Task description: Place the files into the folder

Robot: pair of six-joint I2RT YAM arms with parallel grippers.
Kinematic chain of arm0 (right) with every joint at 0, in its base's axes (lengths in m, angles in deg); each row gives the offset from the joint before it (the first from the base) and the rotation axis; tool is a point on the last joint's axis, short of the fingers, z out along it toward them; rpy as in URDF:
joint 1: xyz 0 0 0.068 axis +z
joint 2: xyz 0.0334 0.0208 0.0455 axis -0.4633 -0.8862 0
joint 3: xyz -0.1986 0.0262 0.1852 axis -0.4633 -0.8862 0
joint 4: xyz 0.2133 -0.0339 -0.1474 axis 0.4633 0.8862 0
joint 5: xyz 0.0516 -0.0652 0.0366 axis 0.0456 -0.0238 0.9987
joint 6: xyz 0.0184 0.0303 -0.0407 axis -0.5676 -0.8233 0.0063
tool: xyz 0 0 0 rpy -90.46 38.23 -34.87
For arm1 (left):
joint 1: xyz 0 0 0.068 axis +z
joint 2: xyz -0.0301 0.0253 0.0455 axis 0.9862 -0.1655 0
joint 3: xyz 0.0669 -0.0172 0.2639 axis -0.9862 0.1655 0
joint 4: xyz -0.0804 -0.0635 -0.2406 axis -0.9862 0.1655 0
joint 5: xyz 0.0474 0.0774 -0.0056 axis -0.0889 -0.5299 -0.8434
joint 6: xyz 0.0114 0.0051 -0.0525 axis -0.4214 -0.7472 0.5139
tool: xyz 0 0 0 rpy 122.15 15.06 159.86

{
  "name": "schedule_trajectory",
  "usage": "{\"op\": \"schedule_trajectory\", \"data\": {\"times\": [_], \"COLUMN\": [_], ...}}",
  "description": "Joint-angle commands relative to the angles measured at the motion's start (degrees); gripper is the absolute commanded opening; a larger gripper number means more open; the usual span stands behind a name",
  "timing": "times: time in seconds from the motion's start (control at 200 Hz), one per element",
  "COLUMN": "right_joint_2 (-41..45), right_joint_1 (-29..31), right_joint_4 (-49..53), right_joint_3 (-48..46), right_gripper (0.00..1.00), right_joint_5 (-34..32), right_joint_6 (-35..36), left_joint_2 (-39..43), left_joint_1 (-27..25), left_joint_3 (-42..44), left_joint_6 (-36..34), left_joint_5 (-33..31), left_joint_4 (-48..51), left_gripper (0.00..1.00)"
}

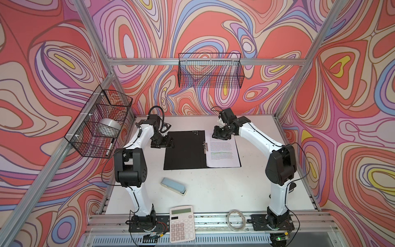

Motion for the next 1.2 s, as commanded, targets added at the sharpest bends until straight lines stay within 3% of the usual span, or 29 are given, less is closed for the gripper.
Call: {"op": "schedule_trajectory", "data": {"times": [0.0,0.16,0.811,1.057,1.192], "right_joint_2": [-4.81,-10.82,-19.45,-21.45,-23.41], "right_joint_1": [1.32,3.82,7.71,8.04,8.75], "right_joint_4": [4.69,8.01,17.23,17.8,19.38], "right_joint_3": [6.34,13.59,24.27,28.24,30.57], "right_gripper": [0.35,0.34,0.3,0.3,0.3], "right_joint_5": [-0.98,-3.49,-11.37,-6.09,-8.11], "right_joint_6": [1.1,1.99,6.26,7.51,7.67], "left_joint_2": [1.76,3.75,3.92,4.9,4.14], "left_joint_1": [0.1,0.03,-0.58,-2.46,-3.63], "left_joint_3": [-2.51,-2.96,0.64,1.02,0.62], "left_joint_6": [-1.82,-1.43,0.0,-3.81,-5.59], "left_joint_5": [2.84,6.77,9.66,10.71,11.29], "left_joint_4": [5.9,6.46,4.74,3.83,3.92], "left_gripper": [0.93,0.92,0.89,0.9,0.9]}}
